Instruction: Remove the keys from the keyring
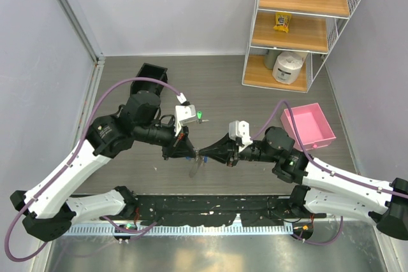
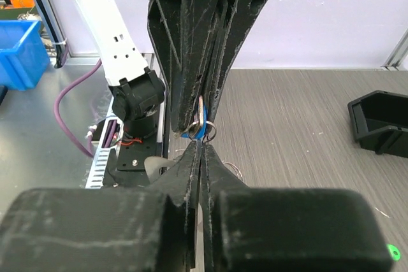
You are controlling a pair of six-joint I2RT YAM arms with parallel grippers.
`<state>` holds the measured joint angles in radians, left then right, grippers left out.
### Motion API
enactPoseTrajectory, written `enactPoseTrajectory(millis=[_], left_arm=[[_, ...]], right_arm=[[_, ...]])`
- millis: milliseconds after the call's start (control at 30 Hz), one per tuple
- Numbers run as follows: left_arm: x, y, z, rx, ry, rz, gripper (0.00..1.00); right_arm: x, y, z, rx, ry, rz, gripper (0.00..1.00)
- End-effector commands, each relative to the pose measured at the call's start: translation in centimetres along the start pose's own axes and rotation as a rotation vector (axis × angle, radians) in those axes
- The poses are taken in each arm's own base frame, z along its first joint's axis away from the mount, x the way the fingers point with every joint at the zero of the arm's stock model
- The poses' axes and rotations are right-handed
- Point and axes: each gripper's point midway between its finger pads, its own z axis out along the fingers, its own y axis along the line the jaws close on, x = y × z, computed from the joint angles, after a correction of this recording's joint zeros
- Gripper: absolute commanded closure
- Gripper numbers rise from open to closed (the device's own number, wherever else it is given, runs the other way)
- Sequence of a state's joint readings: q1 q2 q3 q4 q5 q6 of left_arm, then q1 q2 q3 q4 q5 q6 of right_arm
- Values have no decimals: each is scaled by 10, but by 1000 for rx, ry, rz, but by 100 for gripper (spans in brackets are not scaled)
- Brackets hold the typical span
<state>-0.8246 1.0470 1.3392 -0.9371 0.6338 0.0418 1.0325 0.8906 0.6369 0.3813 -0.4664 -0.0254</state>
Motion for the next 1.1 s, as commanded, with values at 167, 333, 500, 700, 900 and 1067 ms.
enactPoseTrajectory(millis=[167, 333, 500, 700, 900, 1067], left_arm=[[-21, -11, -10, 19, -67, 43, 100], [-22, -10, -11, 13, -69, 40, 100], [-22, -10, -12, 5, -71, 39, 100], [-20, -8, -11, 0, -66, 36, 100], [-19, -8, -11, 3, -66, 35, 100], [-17, -10, -10, 15, -63, 33, 100]], right_arm=[[-26, -1, 2, 5, -65, -32, 95], [-24, -3, 0, 25, -61, -28, 95], [-22, -14, -3, 98, -56, -1, 95], [-15, -24, -10, 180, -53, 44, 95], [-15, -32, -18, 244, -57, 58, 95], [-14, -36, -22, 279, -55, 71, 95]])
